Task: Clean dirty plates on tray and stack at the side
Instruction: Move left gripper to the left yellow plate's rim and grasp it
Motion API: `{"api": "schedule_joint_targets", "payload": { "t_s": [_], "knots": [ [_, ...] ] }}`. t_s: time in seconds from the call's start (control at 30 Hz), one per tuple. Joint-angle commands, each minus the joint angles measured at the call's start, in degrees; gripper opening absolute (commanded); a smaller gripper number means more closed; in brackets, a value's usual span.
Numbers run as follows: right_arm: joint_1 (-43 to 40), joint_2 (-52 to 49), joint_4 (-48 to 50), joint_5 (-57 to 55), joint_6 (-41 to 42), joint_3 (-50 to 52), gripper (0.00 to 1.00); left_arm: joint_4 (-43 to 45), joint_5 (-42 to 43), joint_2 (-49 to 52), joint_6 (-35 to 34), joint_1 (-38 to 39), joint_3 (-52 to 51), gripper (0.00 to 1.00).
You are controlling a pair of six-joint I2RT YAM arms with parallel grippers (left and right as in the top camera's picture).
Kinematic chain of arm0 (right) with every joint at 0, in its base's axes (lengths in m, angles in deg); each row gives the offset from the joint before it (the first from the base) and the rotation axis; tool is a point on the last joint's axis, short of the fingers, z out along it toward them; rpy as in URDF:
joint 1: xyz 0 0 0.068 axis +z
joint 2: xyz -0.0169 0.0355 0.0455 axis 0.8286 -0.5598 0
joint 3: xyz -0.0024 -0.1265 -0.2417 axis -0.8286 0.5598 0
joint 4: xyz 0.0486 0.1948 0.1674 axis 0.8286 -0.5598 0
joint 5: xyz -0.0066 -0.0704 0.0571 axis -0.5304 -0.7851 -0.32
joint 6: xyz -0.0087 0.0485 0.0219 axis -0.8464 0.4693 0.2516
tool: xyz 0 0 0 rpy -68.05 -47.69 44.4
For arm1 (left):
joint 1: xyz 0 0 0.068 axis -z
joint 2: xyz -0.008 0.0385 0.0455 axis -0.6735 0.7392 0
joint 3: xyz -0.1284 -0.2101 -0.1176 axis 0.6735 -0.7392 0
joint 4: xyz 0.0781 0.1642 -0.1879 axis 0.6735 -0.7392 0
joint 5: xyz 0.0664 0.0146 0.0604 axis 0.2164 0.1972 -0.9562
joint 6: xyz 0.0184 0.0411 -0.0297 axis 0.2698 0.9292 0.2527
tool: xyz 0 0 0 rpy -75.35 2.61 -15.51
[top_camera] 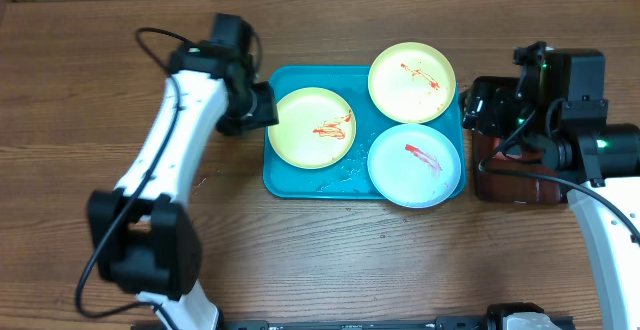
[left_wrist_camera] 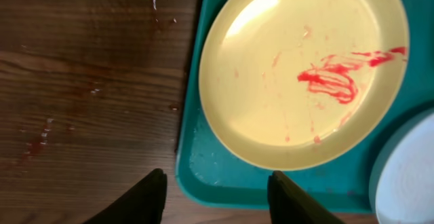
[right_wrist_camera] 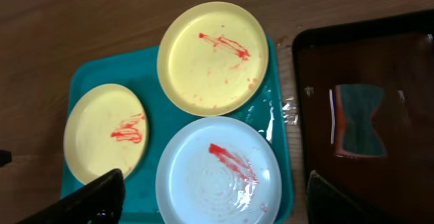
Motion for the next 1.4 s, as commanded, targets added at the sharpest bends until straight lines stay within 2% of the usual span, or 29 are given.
{"api": "schedule_joint_targets", "payload": {
  "t_s": [0.0,0.43,0.8,1.07,1.17,1.37],
  "knots": [
    [0.2,0.1,-0.2,-4.0,3.3,-1.5,0.85,0.6,-2.5,4.6,-6.4,1.1,1.1,0.44],
    [0.2,0.1,-0.5,-4.0,3.0,-1.5,0.85,3.0,-1.7,15.9,-5.6,0.0,1.1,0.37],
    [0.2,-0.1,-0.2,-4.0,3.0,-1.5,0.85,4.9,1.9,16.2,-3.4,0.5,1.3,0.36],
    [0.2,-2.4,0.0,-3.9,3.1,-1.5,0.84,5.9,5.8,16.2,0.3,0.5,1.3,0.36],
    [0.2,-3.8,-0.2,-3.9,3.1,-1.5,0.83,5.1,9.4,16.2,3.8,0.5,1.7,0.33],
    [0.2,-4.8,-0.1,-3.9,3.0,-1.5,0.83,-0.4,4.3,16.2,4.0,-0.5,7.9,0.31]
  ]
}}
